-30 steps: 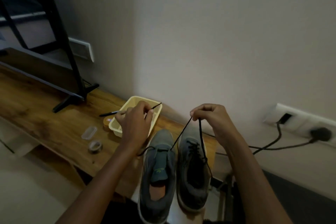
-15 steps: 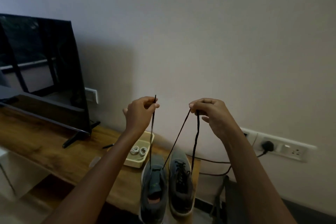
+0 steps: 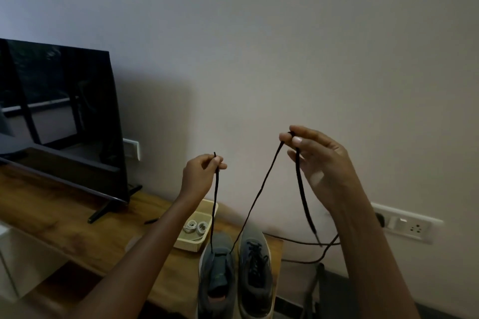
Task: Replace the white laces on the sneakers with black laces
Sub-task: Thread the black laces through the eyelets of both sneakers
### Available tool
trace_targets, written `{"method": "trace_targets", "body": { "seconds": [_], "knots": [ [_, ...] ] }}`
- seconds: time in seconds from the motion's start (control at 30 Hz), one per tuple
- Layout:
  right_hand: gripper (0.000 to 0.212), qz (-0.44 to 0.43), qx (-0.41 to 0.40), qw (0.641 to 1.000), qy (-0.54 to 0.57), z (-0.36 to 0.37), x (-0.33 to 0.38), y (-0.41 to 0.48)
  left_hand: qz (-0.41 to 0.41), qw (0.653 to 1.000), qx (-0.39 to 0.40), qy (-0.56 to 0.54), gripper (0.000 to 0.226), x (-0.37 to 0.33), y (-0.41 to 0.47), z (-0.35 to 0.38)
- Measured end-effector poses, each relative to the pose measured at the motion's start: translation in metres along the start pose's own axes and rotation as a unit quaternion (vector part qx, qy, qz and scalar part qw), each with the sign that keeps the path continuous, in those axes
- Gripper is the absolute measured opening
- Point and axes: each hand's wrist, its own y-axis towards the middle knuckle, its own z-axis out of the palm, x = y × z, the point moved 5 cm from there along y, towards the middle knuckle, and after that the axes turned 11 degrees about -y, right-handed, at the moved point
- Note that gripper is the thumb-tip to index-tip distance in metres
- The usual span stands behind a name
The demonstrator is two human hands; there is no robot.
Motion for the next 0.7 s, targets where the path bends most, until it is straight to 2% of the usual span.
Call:
{"method": "trace_targets", "body": {
  "seconds": [0.17, 0.33, 0.4, 0.5, 0.6, 0.7],
  "knots": [
    [0.020, 0.042, -0.075, 0.995, -0.051, -0.005, -0.082, 0.010, -0.037, 0.999, -0.013, -0.008, 0.011, 0.048, -0.003, 0.001],
    [0.020, 0.117, -0.094, 0.975, -0.162, -0.003, -0.190, 0.011, -0.108, 0.987, -0.056, 0.104, 0.020, 0.151, -0.021, -0.007],
    [0.025, 0.158, -0.095, 0.958, -0.220, -0.003, -0.238, 0.010, -0.135, 0.977, -0.048, 0.156, 0.023, 0.193, -0.033, -0.008],
    [0.016, 0.221, -0.045, 0.897, -0.380, 0.002, -0.307, 0.006, -0.118, 0.965, 0.022, 0.234, 0.020, 0.241, -0.049, -0.003],
    [0.018, 0.192, 0.040, 0.793, -0.576, 0.013, -0.347, -0.001, -0.122, 0.956, 0.073, 0.256, 0.018, 0.272, -0.059, 0.002],
    [0.022, 0.158, 0.116, 0.706, -0.680, 0.027, -0.357, -0.005, -0.114, 0.935, 0.105, 0.320, 0.021, 0.286, -0.054, 0.003]
  ]
}}
